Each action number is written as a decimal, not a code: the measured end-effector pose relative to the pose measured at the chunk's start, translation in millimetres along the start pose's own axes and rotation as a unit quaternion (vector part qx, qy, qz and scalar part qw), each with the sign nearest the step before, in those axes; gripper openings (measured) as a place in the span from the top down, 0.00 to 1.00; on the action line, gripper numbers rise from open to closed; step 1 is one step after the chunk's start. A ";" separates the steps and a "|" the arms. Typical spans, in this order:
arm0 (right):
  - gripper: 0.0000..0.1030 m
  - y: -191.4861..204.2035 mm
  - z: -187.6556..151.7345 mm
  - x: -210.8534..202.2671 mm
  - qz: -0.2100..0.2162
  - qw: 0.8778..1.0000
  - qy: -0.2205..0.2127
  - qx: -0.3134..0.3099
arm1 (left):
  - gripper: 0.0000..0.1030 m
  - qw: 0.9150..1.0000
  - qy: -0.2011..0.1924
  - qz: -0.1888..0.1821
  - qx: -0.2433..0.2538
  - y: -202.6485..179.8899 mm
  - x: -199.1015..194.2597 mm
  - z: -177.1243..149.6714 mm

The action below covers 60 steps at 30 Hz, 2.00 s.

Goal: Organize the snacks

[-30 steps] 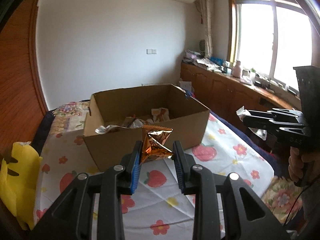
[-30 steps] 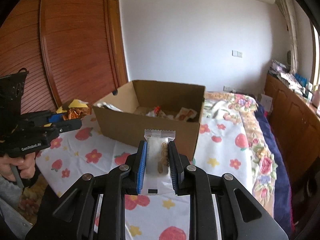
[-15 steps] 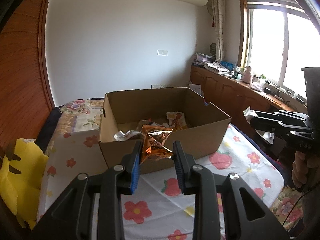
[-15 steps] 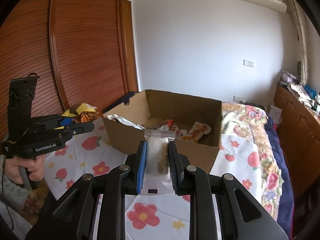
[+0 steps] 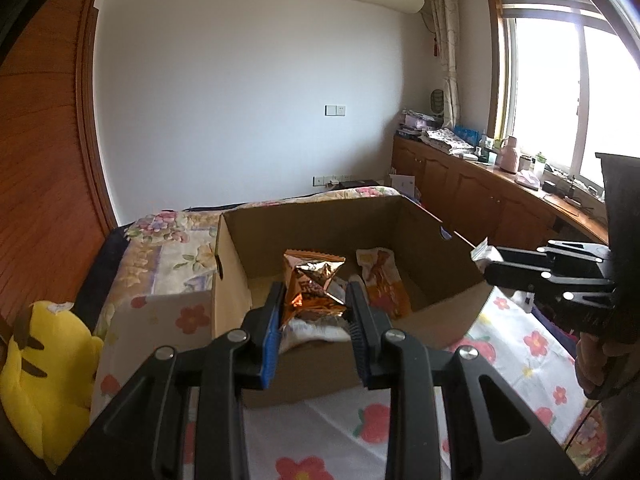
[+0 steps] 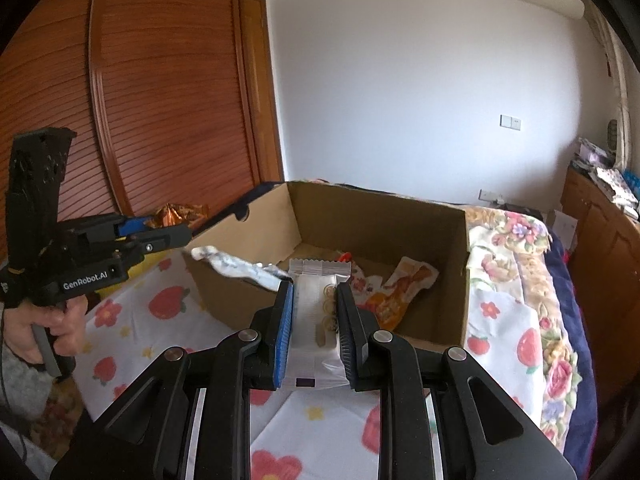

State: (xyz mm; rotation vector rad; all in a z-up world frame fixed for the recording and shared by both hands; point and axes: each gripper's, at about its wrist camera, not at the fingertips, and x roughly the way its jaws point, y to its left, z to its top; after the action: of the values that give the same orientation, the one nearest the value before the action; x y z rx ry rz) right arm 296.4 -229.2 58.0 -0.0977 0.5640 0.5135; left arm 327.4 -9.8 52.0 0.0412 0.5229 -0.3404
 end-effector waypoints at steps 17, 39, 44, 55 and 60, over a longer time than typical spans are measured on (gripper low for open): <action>0.81 -27.9 5.9 61.6 0.006 1.000 0.023 0.021 | 0.72 0.999 0.034 0.003 -0.011 14.8 64.3 4.5; 0.78 -38.7 3.9 74.2 0.000 0.999 0.031 0.040 | 0.67 0.998 0.056 0.006 -0.013 9.7 80.2 -7.5; 0.78 -39.7 3.5 74.5 0.000 0.999 0.030 0.042 | 0.63 0.998 0.053 0.007 -0.015 9.6 78.1 -7.7; 0.78 -28.3 7.0 52.3 -0.010 0.999 0.017 0.034 | 0.63 0.999 0.030 0.008 -0.009 1.9 46.5 -2.8; 0.78 -15.7 6.6 24.2 -0.018 0.999 0.009 0.030 | 0.63 1.000 0.018 0.010 -0.005 -5.7 13.8 -3.8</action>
State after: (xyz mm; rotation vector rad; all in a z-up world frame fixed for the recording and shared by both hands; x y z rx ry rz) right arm 324.8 -230.7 49.9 -0.0547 0.5938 0.4608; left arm 334.9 -19.0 42.1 0.0433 0.5590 -0.3171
